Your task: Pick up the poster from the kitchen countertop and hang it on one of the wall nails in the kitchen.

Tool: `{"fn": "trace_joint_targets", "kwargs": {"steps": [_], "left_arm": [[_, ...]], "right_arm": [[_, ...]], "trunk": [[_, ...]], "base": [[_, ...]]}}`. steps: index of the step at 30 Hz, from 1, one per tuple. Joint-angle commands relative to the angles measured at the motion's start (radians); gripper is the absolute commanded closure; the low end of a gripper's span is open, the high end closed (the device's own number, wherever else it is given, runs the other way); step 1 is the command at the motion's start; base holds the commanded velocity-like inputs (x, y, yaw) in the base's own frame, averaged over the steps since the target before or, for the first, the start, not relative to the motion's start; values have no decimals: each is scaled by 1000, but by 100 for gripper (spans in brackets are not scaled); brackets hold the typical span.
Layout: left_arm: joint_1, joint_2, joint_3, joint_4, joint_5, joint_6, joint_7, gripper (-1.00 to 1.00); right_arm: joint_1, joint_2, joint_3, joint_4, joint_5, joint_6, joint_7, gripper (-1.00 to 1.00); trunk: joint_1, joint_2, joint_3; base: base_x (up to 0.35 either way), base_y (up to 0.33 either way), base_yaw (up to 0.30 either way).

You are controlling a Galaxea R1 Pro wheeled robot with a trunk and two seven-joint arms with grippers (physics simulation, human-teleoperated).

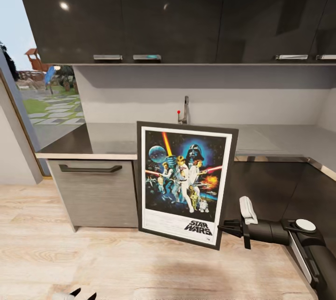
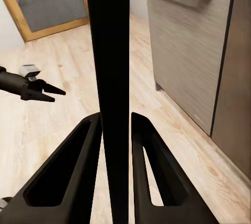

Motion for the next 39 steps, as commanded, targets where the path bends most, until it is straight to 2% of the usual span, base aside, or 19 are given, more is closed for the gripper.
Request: {"fn": "trace_joint_targets", "kwargs": {"steps": [1,7,39], "left_arm": [[0,1,-6,1,11,-1,-4,-100],[1,3,-5,1,11,-1,-4,-100],[1,2,-6,1,11,2,-4,-100]], "right_arm": [[-1,0,-1,-1,2,14,6,100],[-1,0,-2,-2,2,16,6,100],[-1,0,-17,-4,2,18,6,100]], "trunk": [[0,-1,-2],[0,-1,-11],[-123,223,38]], "base": [[0,0,0],[0,0,0],[0,0,0]]}}
